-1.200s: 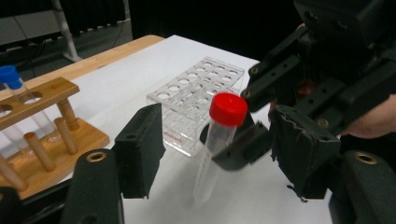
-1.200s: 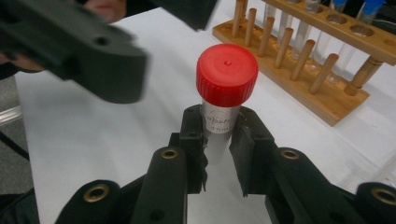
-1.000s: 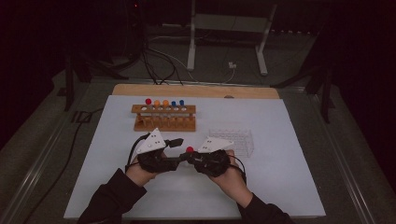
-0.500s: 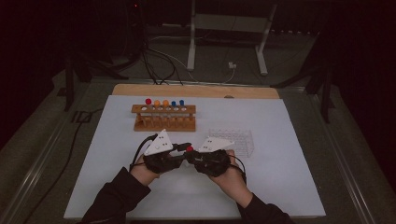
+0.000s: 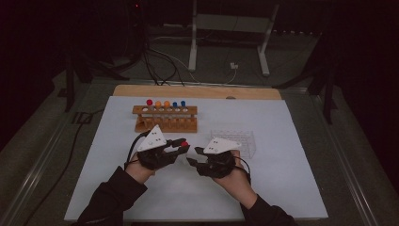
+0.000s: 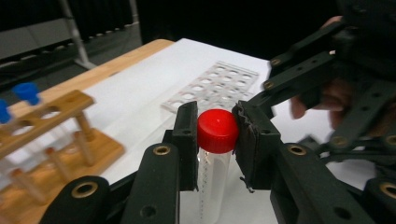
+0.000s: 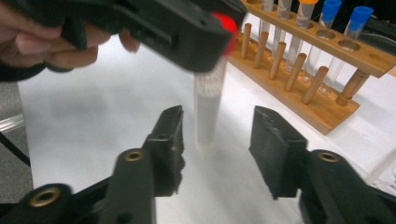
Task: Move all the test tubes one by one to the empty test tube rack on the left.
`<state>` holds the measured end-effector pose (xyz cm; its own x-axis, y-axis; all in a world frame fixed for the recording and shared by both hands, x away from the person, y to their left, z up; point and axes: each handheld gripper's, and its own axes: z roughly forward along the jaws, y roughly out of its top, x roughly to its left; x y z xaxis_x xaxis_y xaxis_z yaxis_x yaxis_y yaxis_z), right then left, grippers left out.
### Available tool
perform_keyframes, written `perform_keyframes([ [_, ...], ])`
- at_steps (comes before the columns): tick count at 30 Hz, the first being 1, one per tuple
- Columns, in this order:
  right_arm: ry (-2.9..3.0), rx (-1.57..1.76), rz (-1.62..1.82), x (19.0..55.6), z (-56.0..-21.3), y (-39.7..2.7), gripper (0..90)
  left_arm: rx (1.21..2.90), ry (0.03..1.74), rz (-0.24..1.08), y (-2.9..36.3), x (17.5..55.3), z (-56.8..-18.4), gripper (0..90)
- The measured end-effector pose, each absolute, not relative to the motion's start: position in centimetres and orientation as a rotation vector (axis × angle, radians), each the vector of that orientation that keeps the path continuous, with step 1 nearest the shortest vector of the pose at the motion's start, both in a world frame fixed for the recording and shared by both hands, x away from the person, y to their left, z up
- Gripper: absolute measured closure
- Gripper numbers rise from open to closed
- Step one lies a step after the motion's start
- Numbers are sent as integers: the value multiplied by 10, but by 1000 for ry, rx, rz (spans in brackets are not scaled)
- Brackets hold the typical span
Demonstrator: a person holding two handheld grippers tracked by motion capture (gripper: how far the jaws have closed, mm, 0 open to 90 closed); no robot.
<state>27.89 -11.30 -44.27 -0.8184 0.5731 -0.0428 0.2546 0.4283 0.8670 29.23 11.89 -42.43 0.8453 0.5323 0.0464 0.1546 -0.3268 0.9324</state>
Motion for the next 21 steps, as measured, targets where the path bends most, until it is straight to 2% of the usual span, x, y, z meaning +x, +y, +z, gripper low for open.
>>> perform_keyframes([
  [2,2344,714,1353,279,-442,-115,431,1890,523,429,124,293,-422,720],
  [7,2314,733,1356,279,-441,-120,213,1881,551,467,137,295,-416,720],
  [12,2307,751,1354,277,-441,-120,52,1879,567,517,151,296,-410,720],
  [15,2300,768,1359,278,-441,-120,0,1877,591,547,162,297,-405,721],
  [21,2303,742,1412,277,-439,-125,0,1852,648,610,185,304,-391,721],
])
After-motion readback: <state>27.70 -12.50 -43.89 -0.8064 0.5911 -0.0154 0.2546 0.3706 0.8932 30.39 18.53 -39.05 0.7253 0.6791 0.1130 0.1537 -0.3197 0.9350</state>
